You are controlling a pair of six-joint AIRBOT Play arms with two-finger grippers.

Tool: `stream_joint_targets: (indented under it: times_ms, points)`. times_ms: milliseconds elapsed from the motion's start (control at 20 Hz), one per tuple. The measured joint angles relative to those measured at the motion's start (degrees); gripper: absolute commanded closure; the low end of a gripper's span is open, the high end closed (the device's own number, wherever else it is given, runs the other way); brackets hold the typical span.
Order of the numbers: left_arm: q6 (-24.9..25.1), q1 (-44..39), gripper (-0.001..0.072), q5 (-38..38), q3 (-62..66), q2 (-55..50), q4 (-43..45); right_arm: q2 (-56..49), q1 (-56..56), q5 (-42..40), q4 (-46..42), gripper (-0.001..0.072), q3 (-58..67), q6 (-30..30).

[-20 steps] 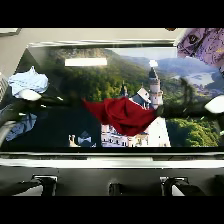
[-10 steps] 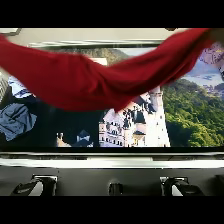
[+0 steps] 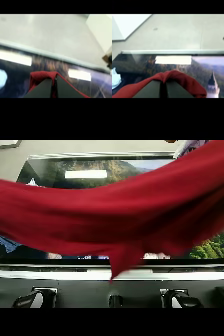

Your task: Fold the clothes and pants, and hang the long-sleeved shirts on hangers.

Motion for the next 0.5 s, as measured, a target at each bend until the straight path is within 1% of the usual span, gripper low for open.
stream_joint_targets:
  times_ms: [150, 300, 400, 500]
  points:
    - [-0.57, -0.59, 0.0693, -2.84, -6.54, -5.99, -2.16, -9.88, 0.00, 6.01, -0.61, 0.0685, 0.02, 4.72]
    - [1.38, -3.48, 0.0692, -1.84, -14.19, -14.71, -3.17, -23.02, 0.00, 12.63, -0.02, 0.0685, -1.73, 6.93]
    - [2.56, -6.10, 0.0692, 0.92, -18.40, -22.16, -3.52, -32.30, 0.02, 13.66, 1.22, 0.0685, -3.93, 7.08]
    - [3.21, -8.66, 0.0691, 4.85, -20.90, -30.62, -3.82, -41.42, 0.02, 10.97, 2.62, 0.0685, -5.68, 6.38]
